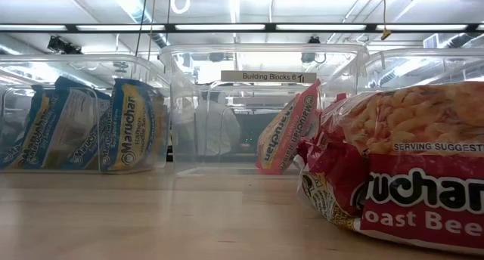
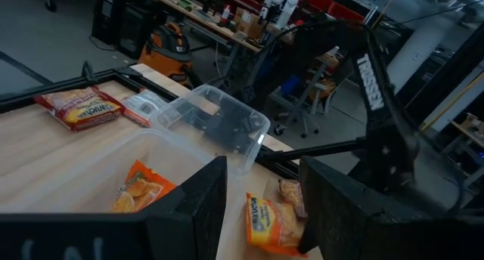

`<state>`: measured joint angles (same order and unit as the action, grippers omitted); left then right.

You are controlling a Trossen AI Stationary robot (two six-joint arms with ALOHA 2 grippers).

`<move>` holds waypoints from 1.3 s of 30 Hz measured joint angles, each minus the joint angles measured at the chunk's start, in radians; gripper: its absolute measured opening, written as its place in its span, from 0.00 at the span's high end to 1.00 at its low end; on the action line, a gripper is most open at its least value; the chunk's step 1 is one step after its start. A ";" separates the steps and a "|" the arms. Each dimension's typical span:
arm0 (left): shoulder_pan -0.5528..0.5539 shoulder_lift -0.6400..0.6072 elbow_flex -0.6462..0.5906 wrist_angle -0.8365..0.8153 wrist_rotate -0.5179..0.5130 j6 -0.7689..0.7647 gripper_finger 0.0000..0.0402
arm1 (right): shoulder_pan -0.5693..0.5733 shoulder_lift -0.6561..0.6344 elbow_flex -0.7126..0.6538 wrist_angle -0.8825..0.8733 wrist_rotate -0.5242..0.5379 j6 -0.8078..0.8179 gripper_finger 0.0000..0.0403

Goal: Sort Maruchan noodles
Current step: Put the orange noodle pack into the middle transparent bin

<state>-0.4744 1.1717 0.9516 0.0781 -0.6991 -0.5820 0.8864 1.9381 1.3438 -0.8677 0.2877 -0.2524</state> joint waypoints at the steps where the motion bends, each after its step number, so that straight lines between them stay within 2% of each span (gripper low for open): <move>1: 0.000 0.000 0.000 0.000 0.000 0.000 0.57 | 0.004 -0.017 0.010 -0.013 0.019 0.008 0.97; 5: 0.000 0.000 0.000 0.000 0.000 0.002 0.57 | 0.014 -0.101 0.051 -0.060 0.100 0.022 0.99; 13: 0.000 0.000 0.000 0.000 0.000 0.002 0.57 | 0.004 -0.281 0.152 -0.024 0.333 0.008 0.98; 18: 0.000 0.000 0.000 0.000 0.000 0.002 0.57 | -0.057 -0.359 0.182 0.170 0.410 -0.045 0.98; 23: 0.000 0.000 0.000 -0.003 0.016 0.000 0.57 | -0.196 -0.381 0.180 0.364 0.485 -0.057 0.99; 27: -0.015 -0.001 0.000 -0.024 0.044 0.023 0.57 | -0.298 -0.371 0.168 0.467 0.494 -0.095 0.99; 33: -0.018 -0.029 0.001 -0.180 0.097 -0.054 0.57 | -0.460 -0.370 0.021 0.692 0.442 -0.171 0.99; 37: 0.040 -0.043 0.000 -0.368 0.191 -0.181 0.57 | -0.555 -0.370 -0.104 0.863 0.368 -0.177 0.99; 39: 0.081 -0.042 0.000 -0.404 0.272 -0.195 0.57 | -0.598 -0.369 -0.157 0.935 0.345 -0.181 0.99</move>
<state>-0.3930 1.1295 0.9516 -0.3257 -0.4275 -0.7774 0.2883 1.5692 1.1864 0.0671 0.6327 -0.4329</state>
